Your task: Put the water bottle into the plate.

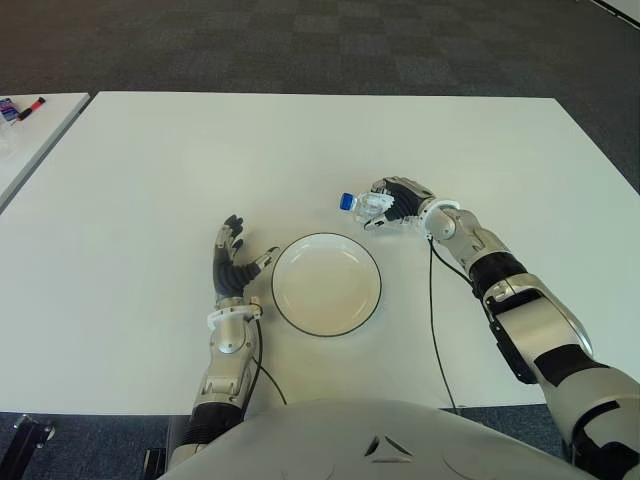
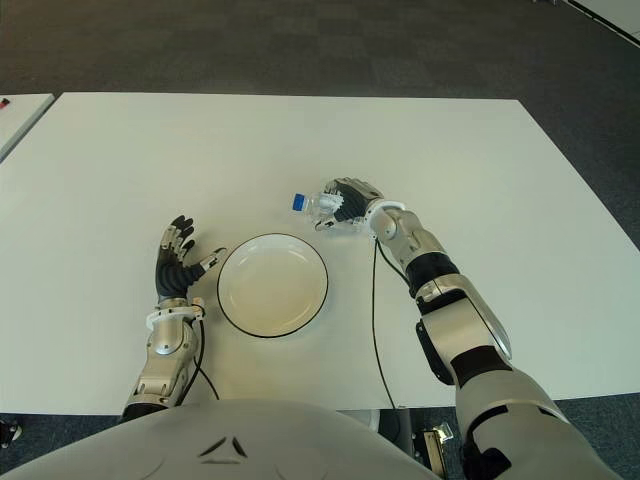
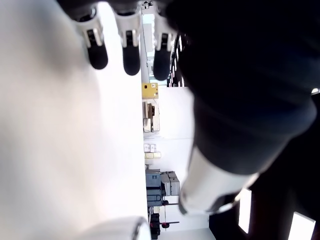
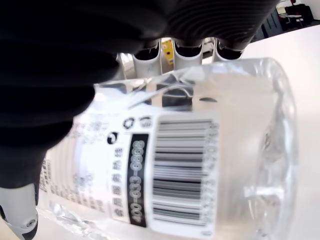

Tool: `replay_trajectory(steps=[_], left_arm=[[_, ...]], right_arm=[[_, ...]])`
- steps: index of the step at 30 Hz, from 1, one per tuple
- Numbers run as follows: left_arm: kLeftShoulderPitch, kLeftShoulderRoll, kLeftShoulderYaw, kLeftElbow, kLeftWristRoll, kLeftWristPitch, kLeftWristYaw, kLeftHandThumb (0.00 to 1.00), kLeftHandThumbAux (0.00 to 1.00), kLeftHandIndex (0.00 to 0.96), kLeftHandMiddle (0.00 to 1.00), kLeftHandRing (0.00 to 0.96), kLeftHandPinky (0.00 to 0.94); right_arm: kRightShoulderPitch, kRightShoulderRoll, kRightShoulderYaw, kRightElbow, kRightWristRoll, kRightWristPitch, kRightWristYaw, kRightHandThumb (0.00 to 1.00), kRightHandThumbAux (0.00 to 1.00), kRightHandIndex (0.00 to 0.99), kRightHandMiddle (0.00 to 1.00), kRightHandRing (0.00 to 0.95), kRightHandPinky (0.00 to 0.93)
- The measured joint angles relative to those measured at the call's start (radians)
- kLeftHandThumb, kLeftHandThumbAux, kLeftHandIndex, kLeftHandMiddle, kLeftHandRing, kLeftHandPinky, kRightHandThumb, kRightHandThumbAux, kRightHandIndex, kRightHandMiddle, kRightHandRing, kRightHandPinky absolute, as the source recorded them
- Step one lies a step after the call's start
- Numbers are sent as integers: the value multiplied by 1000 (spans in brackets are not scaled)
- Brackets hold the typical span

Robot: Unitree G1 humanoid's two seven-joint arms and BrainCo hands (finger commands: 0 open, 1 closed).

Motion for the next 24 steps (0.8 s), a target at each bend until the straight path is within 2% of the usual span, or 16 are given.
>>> replay_trajectory(steps=[8, 18, 24], left_arm=[[1, 0, 1, 1, 0, 0, 0, 0, 953, 146, 163, 134, 150], [0, 0, 2, 2, -1, 1, 0, 0, 953, 156, 169, 133, 128], [0, 0, 3, 3, -1, 3, 0, 0, 951, 157, 167, 129, 129]], right_arm=[[62, -53, -57, -234, 11, -10, 2, 957, 654, 397, 510, 525, 853], [141, -73, -121, -471, 7, -5, -34, 957, 654, 396, 510, 524, 858], [196, -90, -174, -675, 29, 32, 12, 955, 655, 392, 506, 525, 854]])
